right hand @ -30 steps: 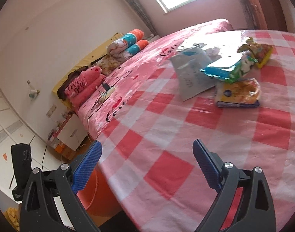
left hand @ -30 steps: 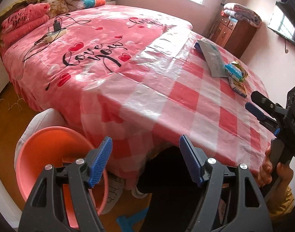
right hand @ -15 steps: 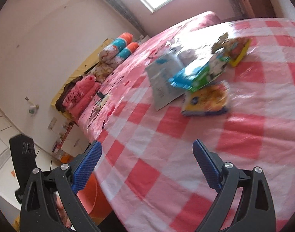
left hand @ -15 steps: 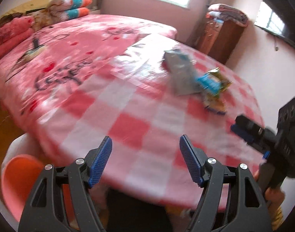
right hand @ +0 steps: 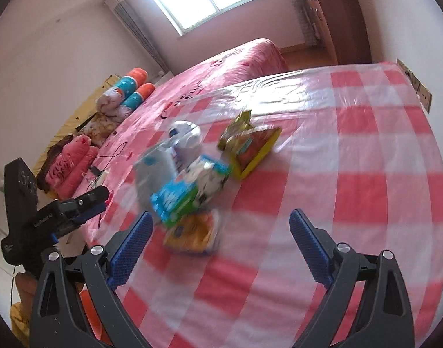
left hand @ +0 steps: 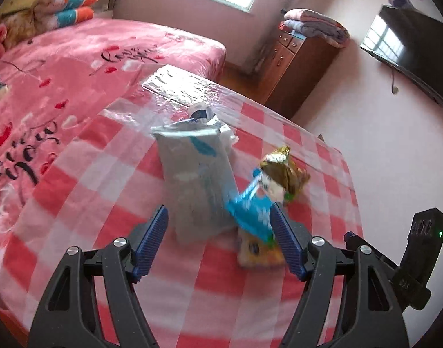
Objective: Collect trash
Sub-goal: 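Grasp the white wet-wipes pack with the left tool while the right tool approaches the yellow snack bag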
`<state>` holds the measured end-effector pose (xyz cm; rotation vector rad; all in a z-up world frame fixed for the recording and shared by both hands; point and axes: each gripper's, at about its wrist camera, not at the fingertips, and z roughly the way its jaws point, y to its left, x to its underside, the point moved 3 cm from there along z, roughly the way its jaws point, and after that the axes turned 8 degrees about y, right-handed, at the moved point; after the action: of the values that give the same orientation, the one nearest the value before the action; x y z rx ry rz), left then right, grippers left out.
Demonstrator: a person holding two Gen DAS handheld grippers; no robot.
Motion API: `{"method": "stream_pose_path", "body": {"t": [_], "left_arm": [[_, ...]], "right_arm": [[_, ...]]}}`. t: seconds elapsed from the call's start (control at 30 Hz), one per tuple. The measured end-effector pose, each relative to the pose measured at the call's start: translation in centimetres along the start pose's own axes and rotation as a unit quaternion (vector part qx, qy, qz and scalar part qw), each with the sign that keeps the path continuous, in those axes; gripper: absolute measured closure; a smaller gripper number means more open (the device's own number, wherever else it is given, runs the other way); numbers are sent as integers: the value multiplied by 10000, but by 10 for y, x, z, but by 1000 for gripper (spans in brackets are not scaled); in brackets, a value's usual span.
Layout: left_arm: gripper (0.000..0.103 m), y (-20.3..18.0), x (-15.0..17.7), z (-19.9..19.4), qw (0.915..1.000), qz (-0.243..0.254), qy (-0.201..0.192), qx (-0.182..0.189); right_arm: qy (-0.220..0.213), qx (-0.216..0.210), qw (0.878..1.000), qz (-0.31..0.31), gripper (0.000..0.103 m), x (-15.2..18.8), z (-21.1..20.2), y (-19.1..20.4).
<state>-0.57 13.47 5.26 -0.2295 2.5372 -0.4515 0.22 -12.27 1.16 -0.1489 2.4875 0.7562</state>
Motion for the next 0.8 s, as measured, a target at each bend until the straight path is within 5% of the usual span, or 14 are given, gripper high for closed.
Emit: {"method": "stream_pose_path", "body": {"t": [0.27, 0.63, 0.8], "left_arm": [[30, 7, -34, 50, 9980, -349, 297, -438], [20, 11, -48, 96, 9941, -526, 521, -794], [24, 9, -45, 102, 9948, -320, 354, -901]], "right_arm": [[228, 107, 9993, -262, 9, -58, 39, 0], [198, 555, 9975, -387, 9, -92, 67, -8], [281, 696, 9950, -665, 9, -97, 80, -1]]}}
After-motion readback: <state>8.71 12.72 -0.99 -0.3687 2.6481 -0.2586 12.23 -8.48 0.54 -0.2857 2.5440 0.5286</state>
